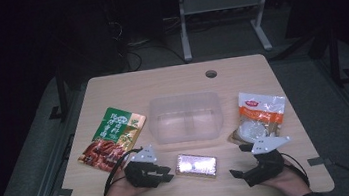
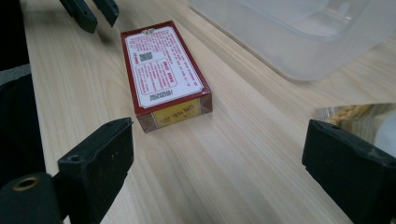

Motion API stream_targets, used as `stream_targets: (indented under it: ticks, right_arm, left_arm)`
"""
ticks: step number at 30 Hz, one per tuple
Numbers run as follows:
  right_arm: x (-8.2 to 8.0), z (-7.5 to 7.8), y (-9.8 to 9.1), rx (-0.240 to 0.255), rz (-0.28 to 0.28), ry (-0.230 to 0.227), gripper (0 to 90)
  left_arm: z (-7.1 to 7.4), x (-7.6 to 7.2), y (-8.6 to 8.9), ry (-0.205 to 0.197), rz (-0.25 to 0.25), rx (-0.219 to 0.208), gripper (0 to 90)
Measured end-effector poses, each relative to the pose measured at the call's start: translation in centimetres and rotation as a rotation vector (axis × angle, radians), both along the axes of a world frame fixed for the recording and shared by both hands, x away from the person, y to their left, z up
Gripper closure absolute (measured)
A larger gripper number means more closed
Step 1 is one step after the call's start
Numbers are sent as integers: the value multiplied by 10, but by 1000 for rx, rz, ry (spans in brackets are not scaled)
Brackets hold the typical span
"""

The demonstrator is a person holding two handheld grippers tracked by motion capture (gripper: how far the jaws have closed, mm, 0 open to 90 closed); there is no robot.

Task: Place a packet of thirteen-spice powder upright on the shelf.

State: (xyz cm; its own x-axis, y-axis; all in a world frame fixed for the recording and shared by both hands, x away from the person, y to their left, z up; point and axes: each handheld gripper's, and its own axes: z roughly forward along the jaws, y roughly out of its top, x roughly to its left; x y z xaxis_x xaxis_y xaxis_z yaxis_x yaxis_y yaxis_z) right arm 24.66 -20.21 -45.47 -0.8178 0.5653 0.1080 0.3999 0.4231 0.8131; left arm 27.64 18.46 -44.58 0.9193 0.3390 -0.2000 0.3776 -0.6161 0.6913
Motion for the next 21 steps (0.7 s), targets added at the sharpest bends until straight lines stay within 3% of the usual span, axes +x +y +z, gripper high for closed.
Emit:
stream_targets:
  ticks: [8,21]
  right_arm:
    - [9,3,14,18,60,-10,85]
    - [30,4,51,-31,150,-12,131]
  left_arm:
    - [3,3,20,-32,13,-9,483]
    - [0,3,17,-67,12,-2,326]
